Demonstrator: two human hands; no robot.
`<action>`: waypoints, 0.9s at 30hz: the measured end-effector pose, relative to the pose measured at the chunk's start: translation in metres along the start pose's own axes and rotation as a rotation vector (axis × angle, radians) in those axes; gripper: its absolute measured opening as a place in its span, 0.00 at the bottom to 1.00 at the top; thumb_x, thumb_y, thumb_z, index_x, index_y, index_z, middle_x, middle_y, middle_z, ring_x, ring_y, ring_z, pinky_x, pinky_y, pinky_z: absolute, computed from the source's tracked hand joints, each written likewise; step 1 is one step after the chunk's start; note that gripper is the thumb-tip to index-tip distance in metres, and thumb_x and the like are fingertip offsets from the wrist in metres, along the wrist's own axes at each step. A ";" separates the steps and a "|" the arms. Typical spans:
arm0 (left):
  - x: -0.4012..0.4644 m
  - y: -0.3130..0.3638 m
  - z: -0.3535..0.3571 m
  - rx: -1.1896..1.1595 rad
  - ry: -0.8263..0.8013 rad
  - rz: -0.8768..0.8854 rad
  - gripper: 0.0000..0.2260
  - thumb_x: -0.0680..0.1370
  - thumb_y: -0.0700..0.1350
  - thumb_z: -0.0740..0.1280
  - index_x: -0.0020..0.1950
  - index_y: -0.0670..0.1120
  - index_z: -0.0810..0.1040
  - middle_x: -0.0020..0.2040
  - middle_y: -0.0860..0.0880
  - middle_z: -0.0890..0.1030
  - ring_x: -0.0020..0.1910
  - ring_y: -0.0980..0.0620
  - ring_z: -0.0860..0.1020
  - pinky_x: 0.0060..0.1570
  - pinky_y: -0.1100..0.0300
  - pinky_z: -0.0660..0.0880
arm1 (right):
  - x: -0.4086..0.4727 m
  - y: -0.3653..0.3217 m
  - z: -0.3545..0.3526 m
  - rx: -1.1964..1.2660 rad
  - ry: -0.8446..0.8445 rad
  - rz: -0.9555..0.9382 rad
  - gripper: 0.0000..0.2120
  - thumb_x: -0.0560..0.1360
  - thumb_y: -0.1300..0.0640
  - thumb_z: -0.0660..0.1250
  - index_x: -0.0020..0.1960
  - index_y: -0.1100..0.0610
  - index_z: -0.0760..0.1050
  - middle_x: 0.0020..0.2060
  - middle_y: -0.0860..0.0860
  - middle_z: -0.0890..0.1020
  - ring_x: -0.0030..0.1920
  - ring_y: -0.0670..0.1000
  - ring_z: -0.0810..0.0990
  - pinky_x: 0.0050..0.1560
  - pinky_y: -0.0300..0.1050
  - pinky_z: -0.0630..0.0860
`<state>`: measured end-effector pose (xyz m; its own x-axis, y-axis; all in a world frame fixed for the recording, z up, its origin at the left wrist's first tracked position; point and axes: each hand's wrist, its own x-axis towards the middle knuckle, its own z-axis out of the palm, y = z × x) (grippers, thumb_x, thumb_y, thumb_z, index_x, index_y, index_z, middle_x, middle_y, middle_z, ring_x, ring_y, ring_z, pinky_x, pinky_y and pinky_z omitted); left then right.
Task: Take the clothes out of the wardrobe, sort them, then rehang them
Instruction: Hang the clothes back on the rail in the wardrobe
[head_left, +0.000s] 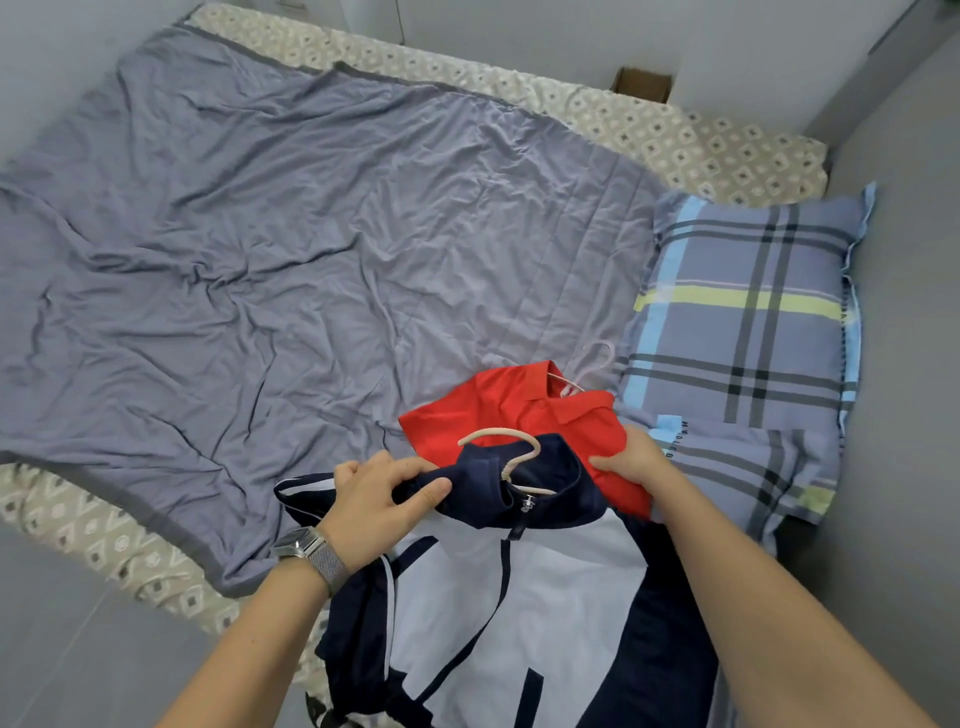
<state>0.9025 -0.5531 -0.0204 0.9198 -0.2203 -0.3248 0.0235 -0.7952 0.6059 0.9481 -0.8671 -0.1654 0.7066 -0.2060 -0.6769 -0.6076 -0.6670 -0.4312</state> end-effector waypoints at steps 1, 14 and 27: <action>0.000 0.001 0.000 -0.001 0.000 0.002 0.19 0.62 0.71 0.50 0.40 0.65 0.74 0.34 0.59 0.71 0.49 0.71 0.65 0.51 0.61 0.54 | -0.005 -0.004 -0.002 0.066 0.042 -0.047 0.21 0.73 0.52 0.70 0.63 0.58 0.75 0.57 0.57 0.81 0.58 0.59 0.78 0.59 0.49 0.73; -0.018 0.002 -0.019 -0.026 0.076 0.127 0.18 0.59 0.71 0.58 0.41 0.62 0.71 0.32 0.59 0.74 0.45 0.63 0.70 0.48 0.57 0.57 | -0.139 -0.005 -0.008 0.181 0.226 -0.258 0.26 0.75 0.44 0.65 0.24 0.58 0.66 0.21 0.49 0.70 0.26 0.46 0.67 0.29 0.41 0.66; -0.101 -0.014 -0.100 -0.144 0.141 0.450 0.10 0.65 0.63 0.67 0.37 0.59 0.75 0.73 0.56 0.63 0.73 0.56 0.60 0.65 0.38 0.62 | -0.323 -0.046 0.003 0.368 0.115 -0.491 0.25 0.76 0.52 0.67 0.23 0.52 0.62 0.22 0.48 0.64 0.26 0.46 0.61 0.29 0.40 0.58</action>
<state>0.8481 -0.4628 0.0765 0.8950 -0.4373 0.0880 -0.3437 -0.5502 0.7610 0.7467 -0.7677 0.0713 0.9573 -0.0272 -0.2877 -0.2725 -0.4172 -0.8670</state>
